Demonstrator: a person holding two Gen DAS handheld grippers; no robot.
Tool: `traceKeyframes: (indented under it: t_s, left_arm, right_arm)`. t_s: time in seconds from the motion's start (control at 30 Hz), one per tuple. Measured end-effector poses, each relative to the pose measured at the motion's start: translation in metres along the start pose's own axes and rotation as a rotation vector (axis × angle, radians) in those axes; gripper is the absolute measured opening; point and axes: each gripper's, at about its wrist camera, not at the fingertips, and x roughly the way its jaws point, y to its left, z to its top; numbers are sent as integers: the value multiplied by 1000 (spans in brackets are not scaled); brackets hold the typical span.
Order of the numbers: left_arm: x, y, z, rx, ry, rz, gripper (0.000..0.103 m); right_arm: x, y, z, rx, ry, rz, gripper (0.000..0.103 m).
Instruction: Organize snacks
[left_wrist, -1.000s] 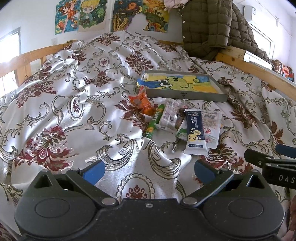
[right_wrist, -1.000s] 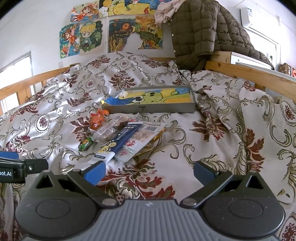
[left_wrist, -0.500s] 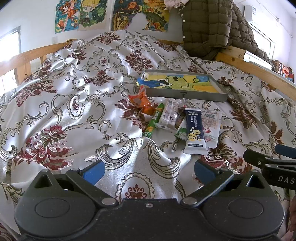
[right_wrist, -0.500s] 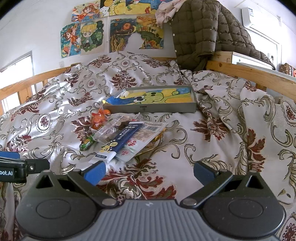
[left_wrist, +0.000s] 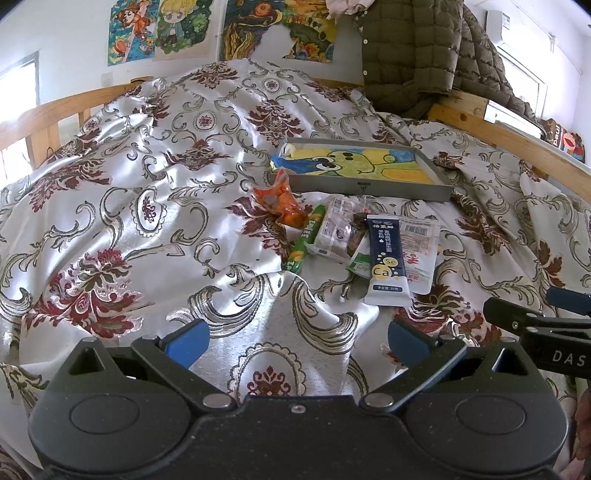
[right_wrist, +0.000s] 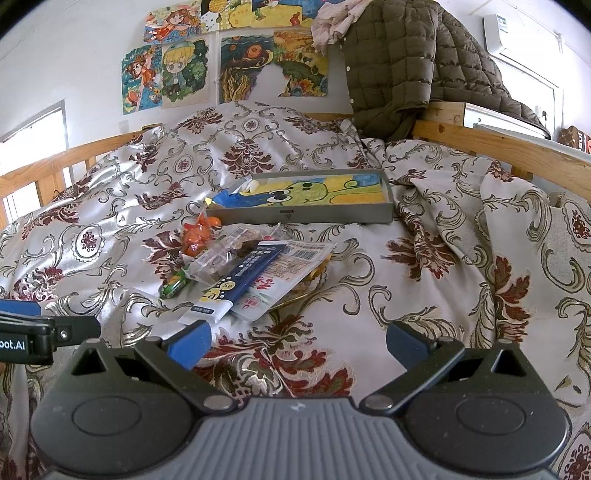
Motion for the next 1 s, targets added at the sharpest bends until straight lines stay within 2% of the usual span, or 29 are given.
traceKeyframes:
  t_s: [0.7, 0.83, 1.0]
  left_arm:
    - [-2, 1, 2, 4, 18, -9, 102]
    - [2, 3, -3, 47, 27, 45, 102]
    - [11, 13, 9, 59, 57, 15, 102]
  right_arm:
    - [-2, -2, 0, -13, -15, 20, 103]
    - [-3, -1, 0, -35, -20, 63, 103]
    - [-12, 0, 6, -58, -55, 131, 103]
